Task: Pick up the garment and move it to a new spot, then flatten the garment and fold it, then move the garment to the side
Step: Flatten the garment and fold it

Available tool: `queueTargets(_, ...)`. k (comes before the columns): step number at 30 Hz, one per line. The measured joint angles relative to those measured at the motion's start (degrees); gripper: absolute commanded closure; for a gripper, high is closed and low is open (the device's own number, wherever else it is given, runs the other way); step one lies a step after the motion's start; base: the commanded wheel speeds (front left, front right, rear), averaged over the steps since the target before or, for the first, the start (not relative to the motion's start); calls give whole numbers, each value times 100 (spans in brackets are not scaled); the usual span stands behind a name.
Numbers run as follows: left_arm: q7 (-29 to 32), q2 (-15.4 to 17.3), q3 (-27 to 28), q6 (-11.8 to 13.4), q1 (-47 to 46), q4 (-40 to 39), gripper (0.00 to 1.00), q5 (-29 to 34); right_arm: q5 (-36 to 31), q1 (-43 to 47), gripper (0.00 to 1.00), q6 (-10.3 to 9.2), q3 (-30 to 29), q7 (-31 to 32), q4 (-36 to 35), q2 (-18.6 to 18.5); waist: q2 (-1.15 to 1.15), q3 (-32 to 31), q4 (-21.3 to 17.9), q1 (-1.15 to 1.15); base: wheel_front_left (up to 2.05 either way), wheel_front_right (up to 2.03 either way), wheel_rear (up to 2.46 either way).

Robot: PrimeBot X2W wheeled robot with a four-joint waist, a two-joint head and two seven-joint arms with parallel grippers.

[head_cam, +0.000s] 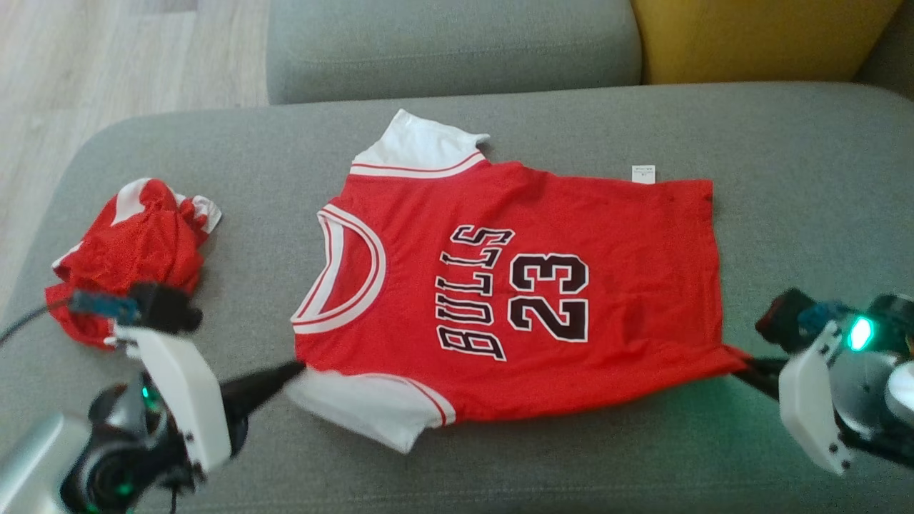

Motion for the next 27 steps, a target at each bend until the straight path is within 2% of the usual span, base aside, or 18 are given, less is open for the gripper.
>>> queueTargets(11, -332, -656, 218, 10, -1361, 927, 100, 14, -82, -752, 100, -1, -7, -120, 789, 393, 0, 530, -68, 1, 0, 0, 0)
queueTargets(18, -788, -1028, 211, -41, -2018, 1724, 100, 365, -122, -958, 100, -1, -7, -297, 1238, 653, 0, 858, -136, 1, 0, 0, 0)
queueTargets(27, -1116, -1287, 60, -212, -2651, 2629, 100, 742, -347, -1238, 100, 0, -19, -532, 1604, 970, 0, 1218, -234, 2, 0, 0, 0)
